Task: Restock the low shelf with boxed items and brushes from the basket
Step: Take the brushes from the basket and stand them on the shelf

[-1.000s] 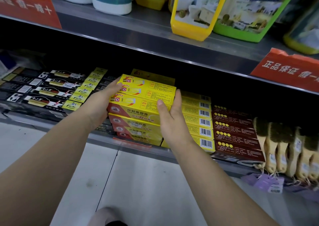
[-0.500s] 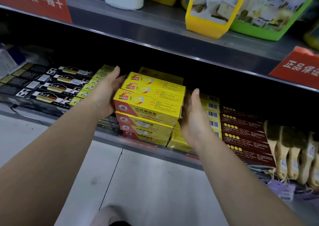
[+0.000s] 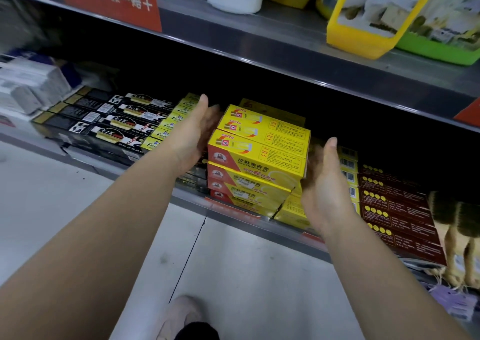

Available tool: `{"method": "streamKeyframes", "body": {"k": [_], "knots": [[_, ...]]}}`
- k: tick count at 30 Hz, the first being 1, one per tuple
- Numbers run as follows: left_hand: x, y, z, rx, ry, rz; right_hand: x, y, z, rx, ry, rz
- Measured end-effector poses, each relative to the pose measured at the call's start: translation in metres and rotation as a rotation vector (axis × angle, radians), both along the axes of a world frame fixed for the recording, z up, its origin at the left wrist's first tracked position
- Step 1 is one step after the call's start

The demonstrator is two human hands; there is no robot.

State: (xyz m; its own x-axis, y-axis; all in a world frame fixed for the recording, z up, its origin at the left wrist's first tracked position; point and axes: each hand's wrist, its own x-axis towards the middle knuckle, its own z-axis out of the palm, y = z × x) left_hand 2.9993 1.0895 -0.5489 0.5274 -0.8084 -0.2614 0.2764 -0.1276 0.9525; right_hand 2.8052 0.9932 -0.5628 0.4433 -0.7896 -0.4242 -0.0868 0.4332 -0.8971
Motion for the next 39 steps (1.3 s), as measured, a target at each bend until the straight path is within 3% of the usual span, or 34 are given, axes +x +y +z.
{"method": "streamKeyframes", "body": {"k": [5,8,10,12,19,26,29,35,39], "knots": [[0.010,0.056,-0.008,0.137,-0.386,-0.114,-0.034,0.035,-0.013,-0.306,0.135,0.231],[-0.006,0.059,-0.013,0.235,-0.678,-0.230,-0.026,0.041,-0.025,-0.453,0.242,0.167],[-0.014,0.051,-0.018,0.301,-0.890,-0.163,-0.020,0.040,-0.026,-0.578,0.320,0.094],[-0.016,0.046,-0.021,0.349,-0.969,-0.071,-0.017,0.037,-0.026,-0.636,0.345,0.061],[-0.018,0.040,-0.025,0.406,-0.966,-0.010,-0.015,0.035,-0.029,-0.672,0.374,0.044],[-0.018,0.053,-0.023,0.287,-0.812,0.058,-0.022,0.047,-0.024,-0.598,0.267,-0.015],[0.002,0.074,-0.019,0.278,-0.773,0.165,-0.030,0.058,-0.005,-0.691,0.302,-0.007],[0.030,0.102,-0.020,0.219,-0.661,0.309,0.009,0.067,0.075,-1.082,0.344,0.293],[0.042,0.092,-0.029,0.247,-0.665,0.291,0.075,0.072,0.099,-1.267,0.462,0.722]]}}
